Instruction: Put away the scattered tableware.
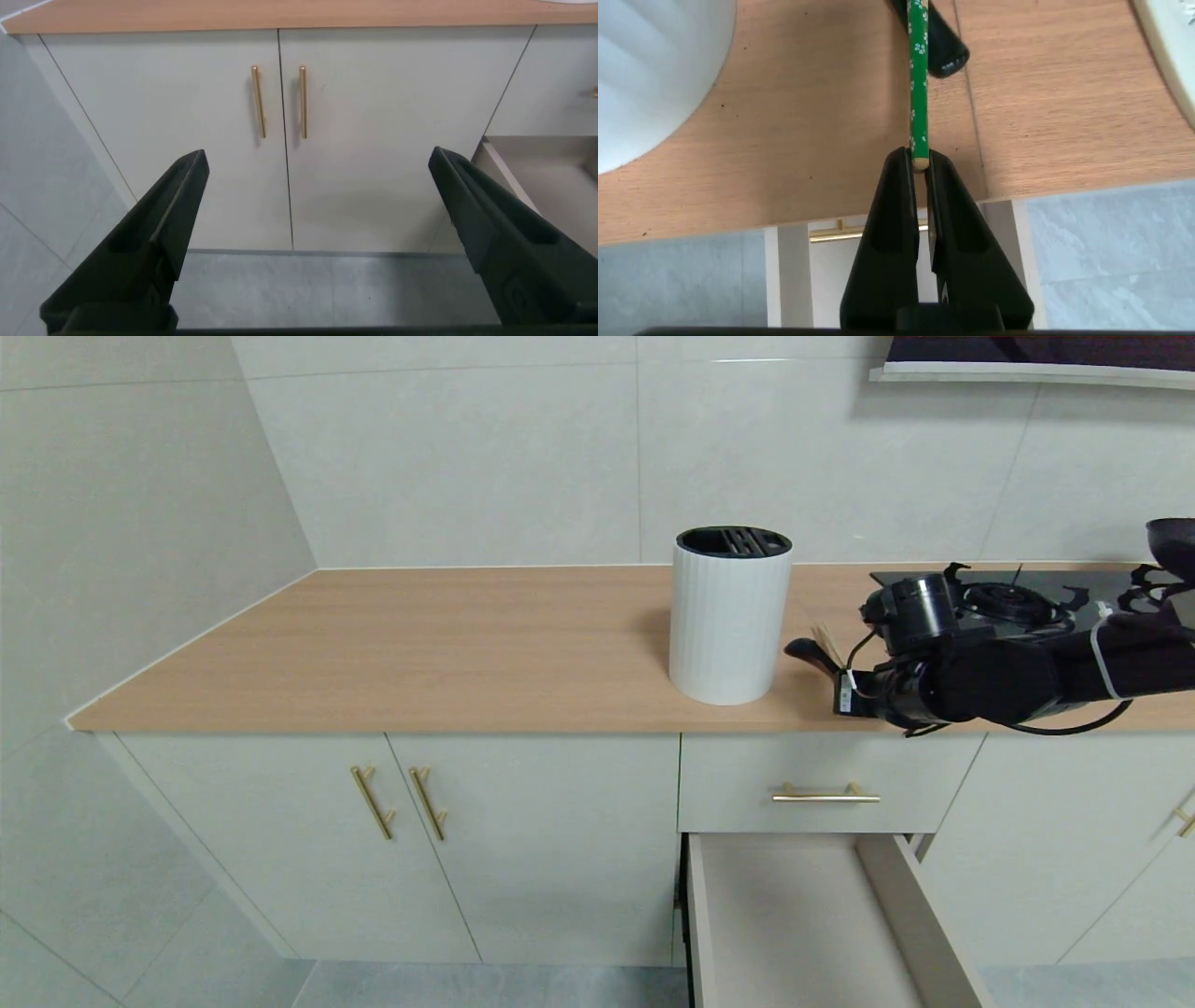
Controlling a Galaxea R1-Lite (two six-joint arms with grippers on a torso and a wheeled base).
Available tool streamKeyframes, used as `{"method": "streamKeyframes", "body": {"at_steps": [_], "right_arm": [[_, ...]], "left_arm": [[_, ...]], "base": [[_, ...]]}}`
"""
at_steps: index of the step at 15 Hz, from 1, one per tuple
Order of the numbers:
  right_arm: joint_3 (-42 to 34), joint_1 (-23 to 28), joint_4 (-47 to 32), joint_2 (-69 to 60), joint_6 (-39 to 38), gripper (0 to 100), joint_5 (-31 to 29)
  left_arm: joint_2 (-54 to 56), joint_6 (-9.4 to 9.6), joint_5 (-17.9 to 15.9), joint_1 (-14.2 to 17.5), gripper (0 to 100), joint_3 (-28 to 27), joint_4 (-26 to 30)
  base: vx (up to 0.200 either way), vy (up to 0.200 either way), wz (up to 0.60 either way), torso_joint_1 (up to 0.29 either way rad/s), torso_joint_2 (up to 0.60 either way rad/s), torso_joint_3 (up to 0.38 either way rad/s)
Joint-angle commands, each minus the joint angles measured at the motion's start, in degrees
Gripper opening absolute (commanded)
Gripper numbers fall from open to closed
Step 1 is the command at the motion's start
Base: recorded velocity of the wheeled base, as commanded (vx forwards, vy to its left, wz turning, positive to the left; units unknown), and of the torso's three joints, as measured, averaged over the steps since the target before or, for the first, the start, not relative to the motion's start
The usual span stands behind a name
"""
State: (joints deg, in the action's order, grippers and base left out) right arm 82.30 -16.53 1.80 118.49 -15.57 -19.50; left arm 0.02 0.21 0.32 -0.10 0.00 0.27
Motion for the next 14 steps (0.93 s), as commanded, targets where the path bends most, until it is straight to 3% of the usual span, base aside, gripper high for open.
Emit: {"method": "streamKeyframes", "body": {"at_steps": [1, 8, 14], "right_arm": [[-0.12, 0.09, -0.05, -0.98, 0.01, 0, -0.01], [-3.29, 0.01, -0.31, -8.01, 0.1, 0, 0.26], [-14.27, -0.87, -0.31, -21.9, 0.1, 0, 1.93]], "left_arm": [[-0.02, -0.03, 0.03, 0.01, 100, 0.0, 0.0], [-0.02, 0.06, 0.03, 0.01, 100, 0.0, 0.0], [-0.02, -0.03, 0.03, 0.01, 100, 0.0, 0.0]], "base": [[0.0, 0.0, 0.0, 0.0, 0.0, 0.0], [0.0, 0.0, 0.0, 0.0, 0.0, 0.0], [0.0, 0.0, 0.0, 0.0, 0.0, 0.0]]}}
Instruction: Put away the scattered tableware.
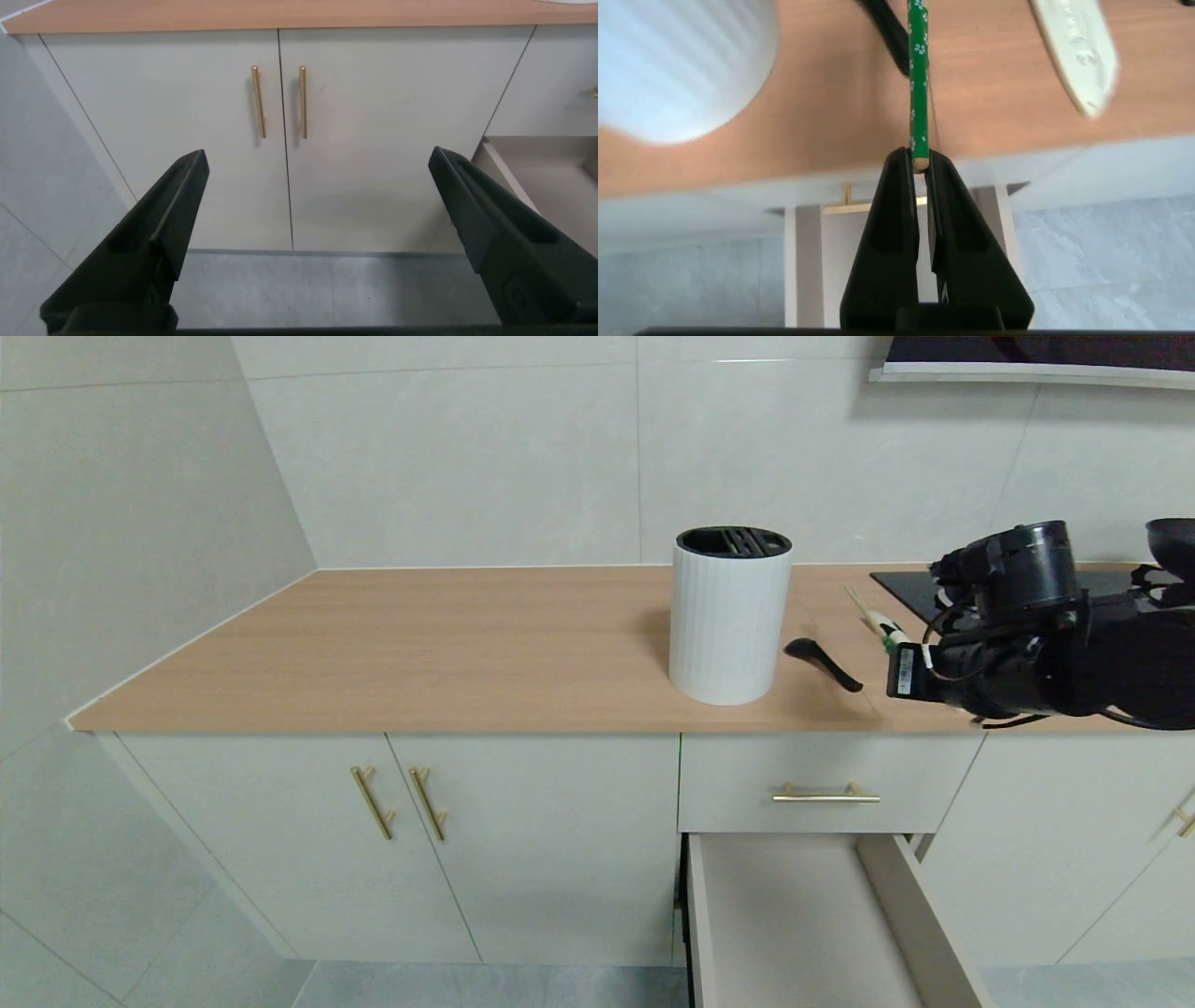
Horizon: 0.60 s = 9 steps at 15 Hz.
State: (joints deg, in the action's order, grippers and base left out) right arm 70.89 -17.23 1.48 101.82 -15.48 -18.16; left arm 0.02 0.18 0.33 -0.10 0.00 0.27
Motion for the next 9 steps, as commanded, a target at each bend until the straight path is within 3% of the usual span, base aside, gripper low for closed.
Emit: {"method": "streamKeyframes", "body": {"at_steps": [1, 4, 9], "right_arm": [[-4.44, -0.18, -0.07, -7.16, 0.01, 0, 1.55], [-8.31, -0.44, -4.11, -13.4, 0.1, 0, 5.77], [-9.54, -0.97, -19.23, -28.43, 0.63, 0, 21.24]], "left_arm": [[-0.02, -0.01, 0.02, 0.01, 100, 0.0, 0.0], [-0.02, 0.08, 0.02, 0.01, 100, 0.0, 0.0], [-0.02, -0.01, 0.02, 0.01, 100, 0.0, 0.0]], "base": [[0.0, 0.0, 0.0, 0.0, 0.0, 0.0], [0.0, 0.0, 0.0, 0.0, 0.0, 0.0], [0.0, 0.0, 0.0, 0.0, 0.0, 0.0]]}}
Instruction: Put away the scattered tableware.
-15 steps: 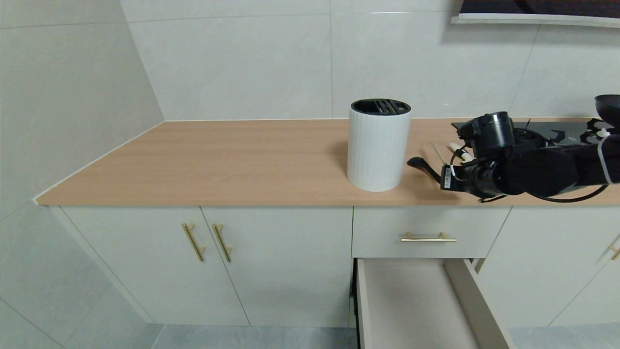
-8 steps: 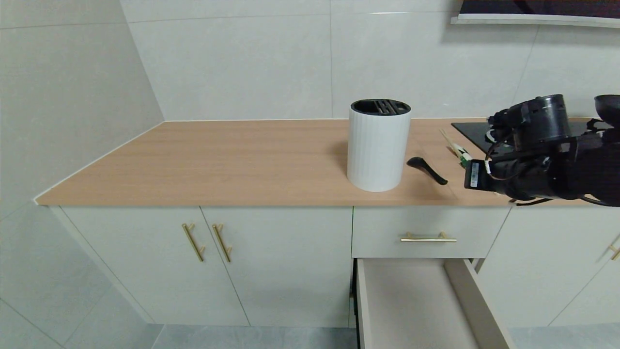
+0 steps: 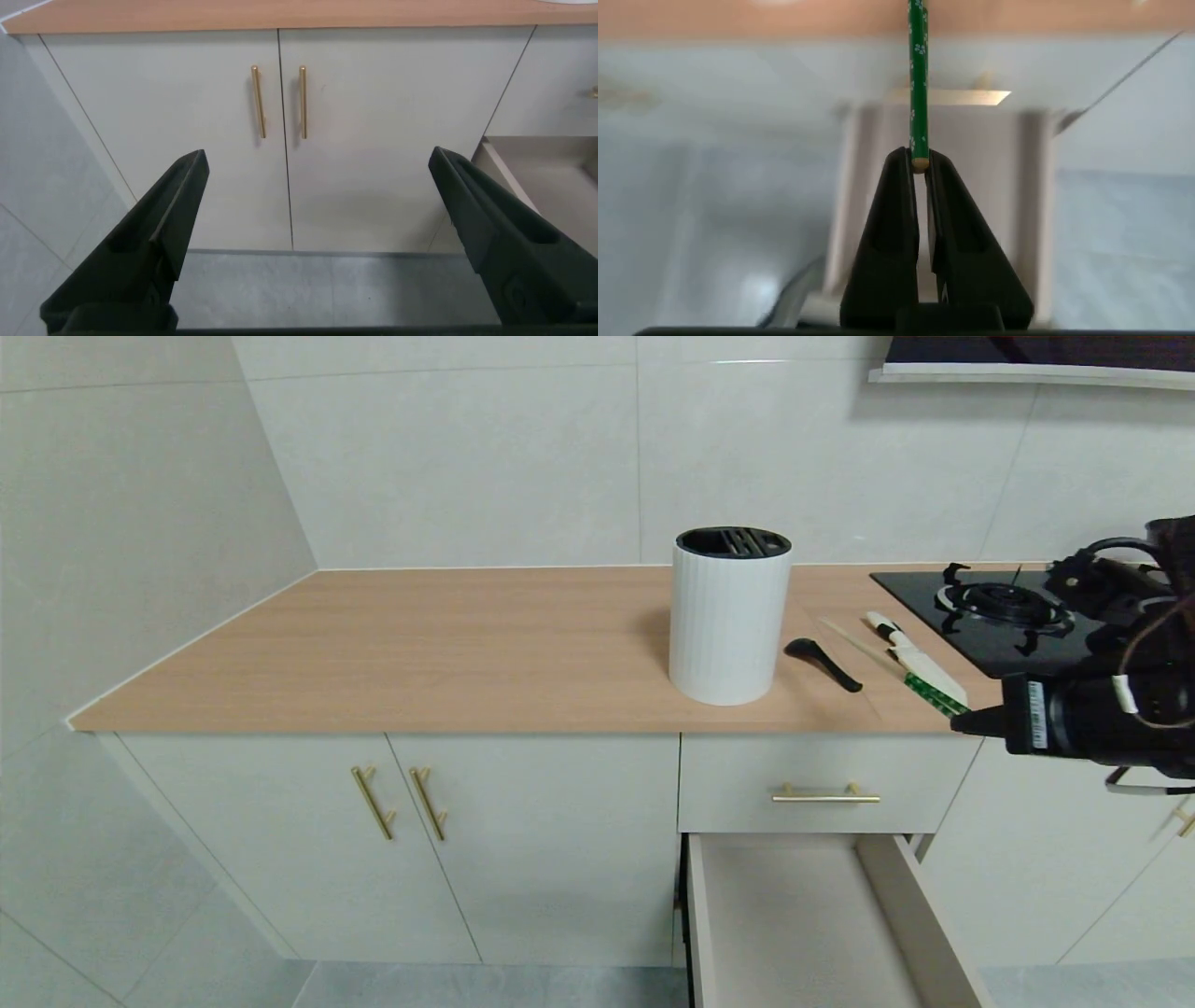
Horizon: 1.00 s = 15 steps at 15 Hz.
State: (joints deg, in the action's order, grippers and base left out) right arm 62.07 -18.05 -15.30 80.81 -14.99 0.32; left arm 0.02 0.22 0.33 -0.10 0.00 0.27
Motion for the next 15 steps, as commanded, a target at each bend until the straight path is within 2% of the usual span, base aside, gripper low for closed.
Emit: {"method": "streamKeyframes", "body": {"at_steps": [1, 8, 15], "right_arm": [[-1.61, -0.14, -3.69, -9.53, 0.49, 0, 4.6], [-6.97, -1.37, -5.79, -11.73, 5.85, 0, 6.19], [-8.72, -3.83, -5.44, -8.57, 5.85, 0, 6.1]], "left_arm": [[-0.02, -0.04, 0.02, 0.01, 100, 0.0, 0.0], [-0.02, -0.04, 0.02, 0.01, 100, 0.0, 0.0], [-0.02, -0.04, 0.02, 0.01, 100, 0.0, 0.0]], "base": [[0.0, 0.0, 0.0, 0.0, 0.0, 0.0], [0.0, 0.0, 0.0, 0.0, 0.0, 0.0], [0.0, 0.0, 0.0, 0.0, 0.0, 0.0]]}}
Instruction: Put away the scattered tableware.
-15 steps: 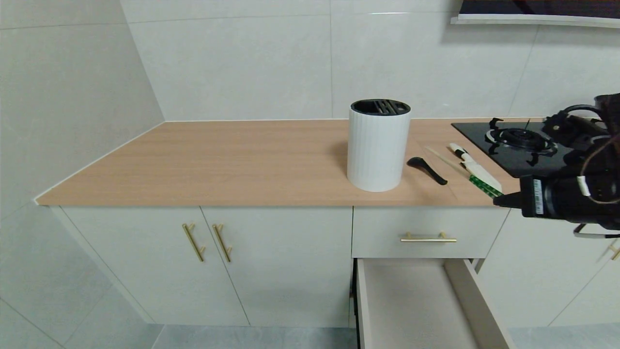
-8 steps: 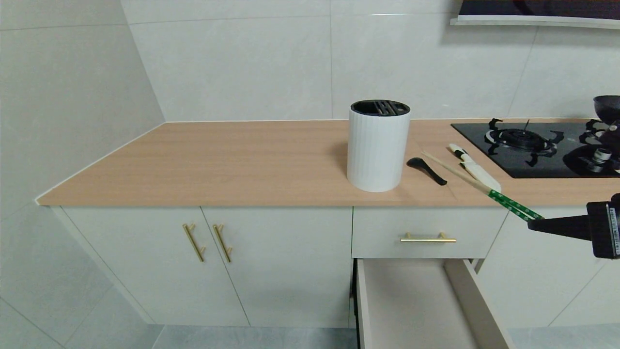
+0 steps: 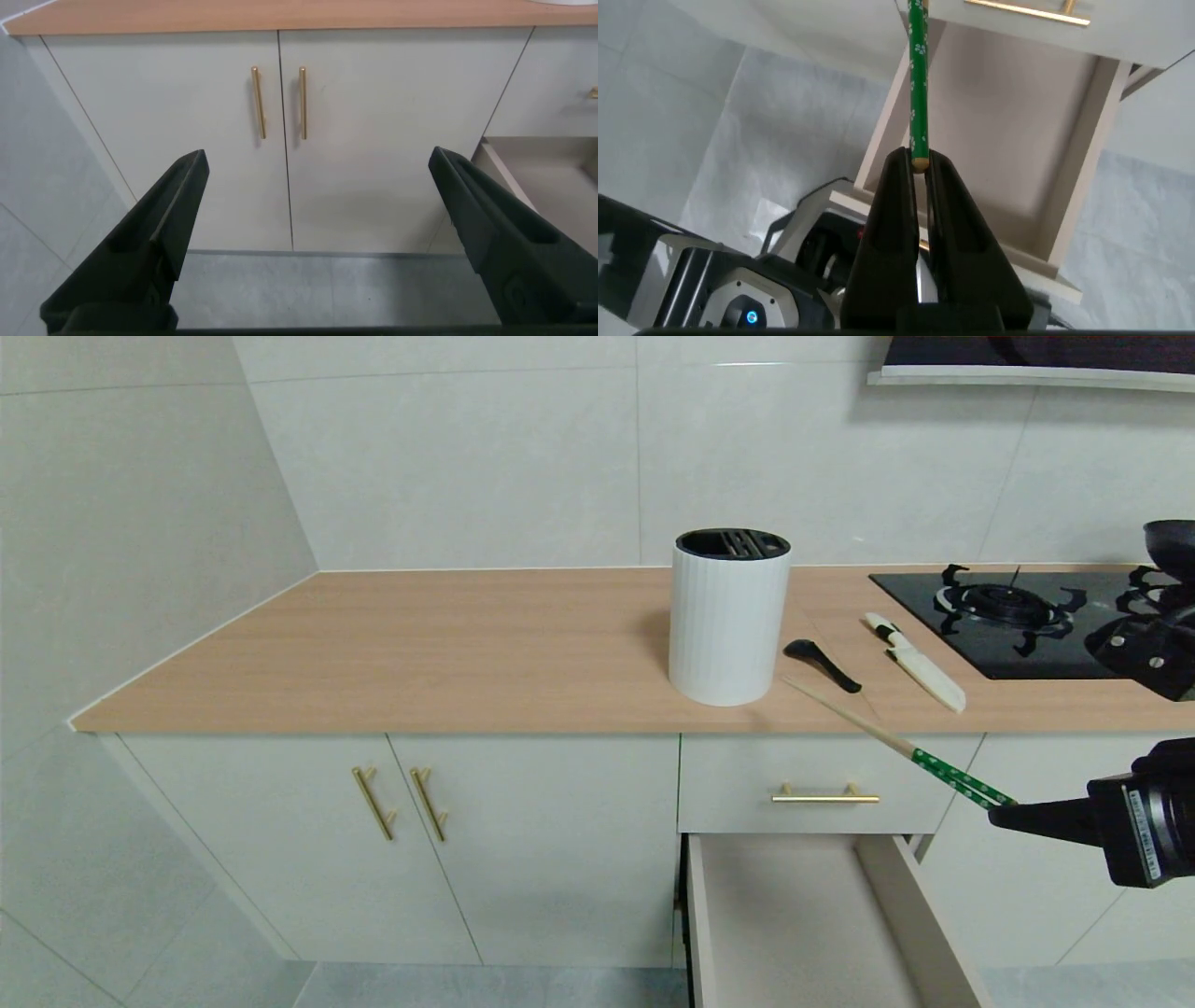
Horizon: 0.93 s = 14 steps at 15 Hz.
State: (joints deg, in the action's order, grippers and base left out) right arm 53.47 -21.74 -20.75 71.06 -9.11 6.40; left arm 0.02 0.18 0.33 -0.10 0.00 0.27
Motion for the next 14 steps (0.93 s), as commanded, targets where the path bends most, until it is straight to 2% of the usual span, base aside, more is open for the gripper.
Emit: {"method": "streamKeyframes", "body": {"at_steps": [1, 7, 14], "right_arm": [[-0.29, -0.24, 0.01, 1.63, -0.03, 0, 0.02], [-1.0, -1.73, 0.01, 3.38, -0.03, 0, -0.07], [-1.35, -1.82, 0.01, 4.44, -0.03, 0, -0.07]], "left_arm": [[-0.02, 0.08, 0.02, 0.01, 100, 0.0, 0.0], [-0.02, -0.01, 0.02, 0.01, 100, 0.0, 0.0], [-0.02, -0.01, 0.02, 0.01, 100, 0.0, 0.0]], "base": [[0.0, 0.0, 0.0, 0.0, 0.0, 0.0], [0.0, 0.0, 0.0, -0.014, 0.03, 0.018], [0.0, 0.0, 0.0, -0.177, 0.44, 0.256]]}}
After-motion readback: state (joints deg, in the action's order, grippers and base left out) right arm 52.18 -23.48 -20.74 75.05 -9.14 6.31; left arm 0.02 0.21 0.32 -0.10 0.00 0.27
